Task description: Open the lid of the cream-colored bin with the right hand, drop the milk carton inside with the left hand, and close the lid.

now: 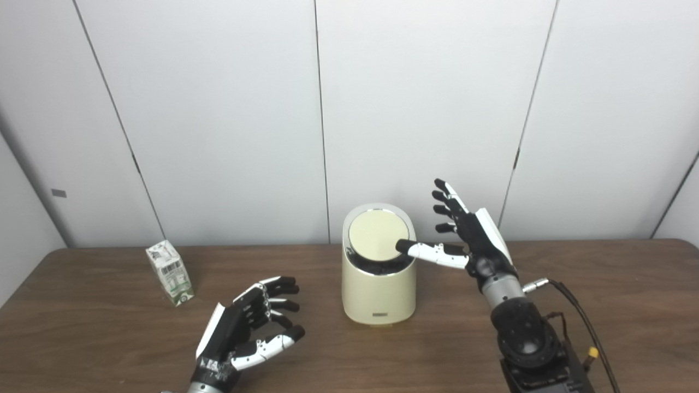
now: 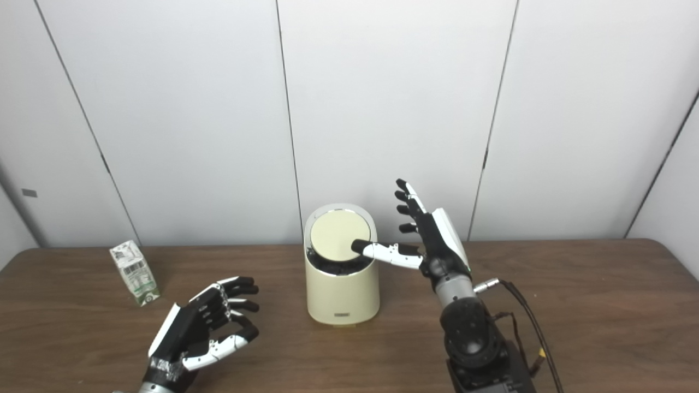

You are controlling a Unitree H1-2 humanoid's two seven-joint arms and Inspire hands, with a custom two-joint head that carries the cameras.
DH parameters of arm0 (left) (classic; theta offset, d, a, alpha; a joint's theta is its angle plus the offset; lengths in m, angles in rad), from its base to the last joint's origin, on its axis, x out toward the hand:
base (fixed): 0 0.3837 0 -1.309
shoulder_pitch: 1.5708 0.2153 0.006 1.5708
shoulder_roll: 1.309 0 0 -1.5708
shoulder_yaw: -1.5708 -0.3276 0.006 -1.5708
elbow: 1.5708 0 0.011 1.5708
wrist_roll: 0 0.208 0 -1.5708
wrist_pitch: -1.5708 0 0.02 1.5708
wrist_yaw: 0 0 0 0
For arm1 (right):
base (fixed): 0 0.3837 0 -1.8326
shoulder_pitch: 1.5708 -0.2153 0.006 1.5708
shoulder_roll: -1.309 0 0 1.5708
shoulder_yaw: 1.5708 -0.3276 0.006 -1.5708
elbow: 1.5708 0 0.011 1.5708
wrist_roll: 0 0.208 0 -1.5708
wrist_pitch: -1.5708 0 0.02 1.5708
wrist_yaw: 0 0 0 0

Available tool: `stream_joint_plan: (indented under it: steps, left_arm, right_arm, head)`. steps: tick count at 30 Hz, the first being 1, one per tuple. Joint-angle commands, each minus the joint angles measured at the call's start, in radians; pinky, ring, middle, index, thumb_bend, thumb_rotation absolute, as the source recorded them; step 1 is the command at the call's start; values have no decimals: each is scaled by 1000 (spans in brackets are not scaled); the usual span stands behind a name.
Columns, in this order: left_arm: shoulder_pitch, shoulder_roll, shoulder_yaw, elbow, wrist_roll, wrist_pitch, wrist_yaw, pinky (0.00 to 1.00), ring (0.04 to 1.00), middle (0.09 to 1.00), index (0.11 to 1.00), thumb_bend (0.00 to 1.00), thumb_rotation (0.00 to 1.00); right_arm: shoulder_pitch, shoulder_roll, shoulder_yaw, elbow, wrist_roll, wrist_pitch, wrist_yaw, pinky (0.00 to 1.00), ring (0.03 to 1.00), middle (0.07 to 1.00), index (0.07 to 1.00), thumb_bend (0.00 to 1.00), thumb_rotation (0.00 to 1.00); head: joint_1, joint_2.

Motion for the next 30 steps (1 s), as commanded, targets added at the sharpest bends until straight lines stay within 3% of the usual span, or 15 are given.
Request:
stream_joint_plan:
  steps: [1, 9, 18, 24, 30]
  left_arm:
    - [-40, 3, 1, -8, -2, -41, 0, 516, 653, 751, 783, 684, 119]
    - [-40, -2, 1, -10, 12, -43, 8, 515, 654, 750, 782, 690, 138]
    - [-38, -12, 0, -21, 6, -32, 6, 511, 643, 743, 777, 690, 124]
    - [-33, -19, -1, -31, -13, -18, -1, 512, 640, 738, 779, 692, 95]
    - [-29, -17, -2, -38, -17, -16, -1, 517, 648, 742, 781, 684, 99]
  right_arm:
    - [-66, 6, 3, -12, -16, 3, -18, 754, 891, 937, 976, 894, 443]
    - [-113, 2, 45, 35, -68, 66, -11, 729, 880, 935, 960, 901, 434]
    - [-148, 5, 82, 70, -93, 72, -8, 772, 905, 955, 964, 877, 398]
    - [-172, -1, 113, 105, -126, 60, -14, 860, 928, 953, 967, 877, 415]
    - [-187, -6, 135, 117, -158, 71, -11, 813, 924, 950, 963, 867, 413]
  head:
    - [0, -1]
    - [11, 0]
    - [20, 6]
    - [20, 10]
    - [21, 15]
